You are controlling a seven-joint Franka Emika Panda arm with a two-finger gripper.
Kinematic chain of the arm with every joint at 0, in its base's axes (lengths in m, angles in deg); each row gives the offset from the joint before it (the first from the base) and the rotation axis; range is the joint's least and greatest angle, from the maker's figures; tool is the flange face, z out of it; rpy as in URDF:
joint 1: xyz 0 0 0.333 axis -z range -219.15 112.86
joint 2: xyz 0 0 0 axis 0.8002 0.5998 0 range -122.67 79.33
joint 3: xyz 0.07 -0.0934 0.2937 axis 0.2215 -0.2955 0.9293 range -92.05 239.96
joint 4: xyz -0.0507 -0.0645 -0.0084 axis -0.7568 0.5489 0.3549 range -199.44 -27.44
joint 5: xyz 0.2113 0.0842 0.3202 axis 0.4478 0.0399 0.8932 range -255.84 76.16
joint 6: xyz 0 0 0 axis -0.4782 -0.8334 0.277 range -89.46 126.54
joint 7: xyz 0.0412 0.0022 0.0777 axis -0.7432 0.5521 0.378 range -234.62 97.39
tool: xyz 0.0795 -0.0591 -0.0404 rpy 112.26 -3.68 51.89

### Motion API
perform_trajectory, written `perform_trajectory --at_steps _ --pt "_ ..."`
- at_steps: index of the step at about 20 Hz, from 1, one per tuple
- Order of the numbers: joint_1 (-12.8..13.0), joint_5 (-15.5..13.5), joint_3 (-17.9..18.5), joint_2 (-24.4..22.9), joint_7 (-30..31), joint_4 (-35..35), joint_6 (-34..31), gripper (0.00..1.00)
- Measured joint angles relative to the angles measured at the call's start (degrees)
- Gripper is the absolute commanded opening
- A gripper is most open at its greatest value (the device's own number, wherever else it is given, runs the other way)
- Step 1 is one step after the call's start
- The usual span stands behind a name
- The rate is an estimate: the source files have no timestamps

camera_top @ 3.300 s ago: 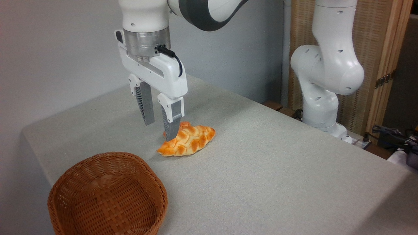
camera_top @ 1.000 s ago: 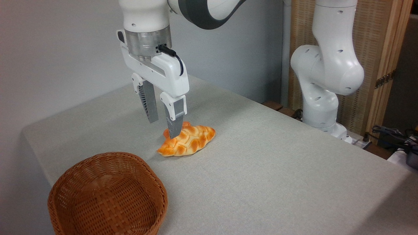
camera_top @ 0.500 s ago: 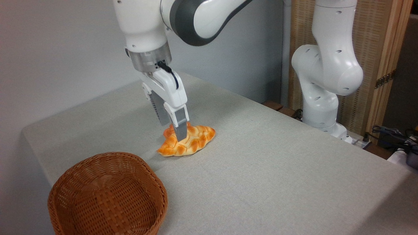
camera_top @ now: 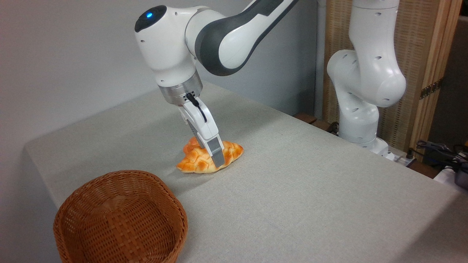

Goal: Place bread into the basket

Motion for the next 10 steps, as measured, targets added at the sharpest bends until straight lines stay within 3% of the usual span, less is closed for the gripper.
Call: perform_trajectory --at_steps 10 --pt "2.30 0.00 -0.29 3.20 -0.20 0.02 0.02 1.00"
